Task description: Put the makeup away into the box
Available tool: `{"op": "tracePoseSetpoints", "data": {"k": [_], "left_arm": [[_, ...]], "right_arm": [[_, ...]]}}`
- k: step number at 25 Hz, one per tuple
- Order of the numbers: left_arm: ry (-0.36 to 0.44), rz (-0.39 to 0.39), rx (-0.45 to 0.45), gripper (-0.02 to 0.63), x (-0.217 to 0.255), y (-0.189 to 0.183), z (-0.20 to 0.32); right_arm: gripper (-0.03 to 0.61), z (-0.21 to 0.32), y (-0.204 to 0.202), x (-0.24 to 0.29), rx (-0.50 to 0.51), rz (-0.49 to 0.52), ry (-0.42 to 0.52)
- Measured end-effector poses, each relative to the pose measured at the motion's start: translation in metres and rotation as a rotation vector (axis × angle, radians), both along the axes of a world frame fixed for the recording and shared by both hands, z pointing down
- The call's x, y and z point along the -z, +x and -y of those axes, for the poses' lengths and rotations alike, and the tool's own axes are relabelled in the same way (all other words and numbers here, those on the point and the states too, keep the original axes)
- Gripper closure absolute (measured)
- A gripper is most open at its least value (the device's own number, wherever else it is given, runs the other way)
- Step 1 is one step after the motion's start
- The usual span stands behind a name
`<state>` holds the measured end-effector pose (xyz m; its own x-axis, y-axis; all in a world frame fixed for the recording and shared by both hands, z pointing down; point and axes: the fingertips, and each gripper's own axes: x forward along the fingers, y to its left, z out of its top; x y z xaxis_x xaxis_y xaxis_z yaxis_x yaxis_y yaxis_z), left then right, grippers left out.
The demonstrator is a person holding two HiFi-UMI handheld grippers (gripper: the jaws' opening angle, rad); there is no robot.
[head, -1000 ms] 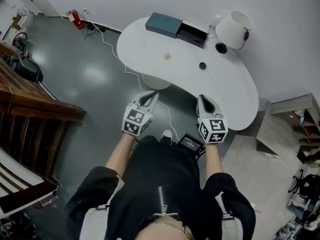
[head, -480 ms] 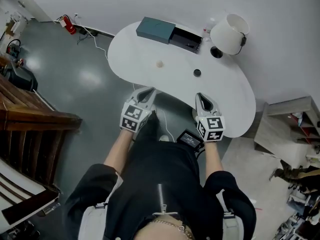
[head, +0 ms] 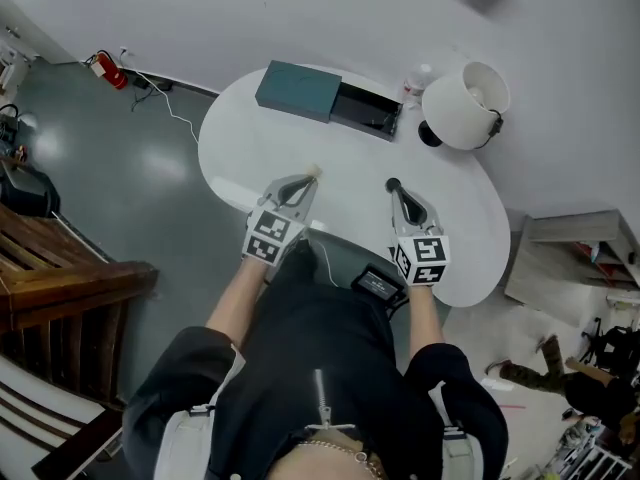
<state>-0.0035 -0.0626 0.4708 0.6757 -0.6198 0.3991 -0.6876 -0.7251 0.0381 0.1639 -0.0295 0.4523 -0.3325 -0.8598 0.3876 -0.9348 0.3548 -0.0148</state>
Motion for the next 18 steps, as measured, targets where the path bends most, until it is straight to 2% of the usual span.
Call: {"op": "tracePoseSetpoints", "data": {"k": [8,18], "left_arm": [[-0.042,0.002,-0.080,0.591,-0.011,-0.006,0.077],[-0.040,0.023,-0.179,0.590,-0.019,-0.005,0.115]], "right_arm": [[0.569,0.069,-0.002,-0.010,-0.077,-0.022,-0.044],[0.568,0.088,-0.006,-0.021,-0.158,-0.041,-0.084]]}}
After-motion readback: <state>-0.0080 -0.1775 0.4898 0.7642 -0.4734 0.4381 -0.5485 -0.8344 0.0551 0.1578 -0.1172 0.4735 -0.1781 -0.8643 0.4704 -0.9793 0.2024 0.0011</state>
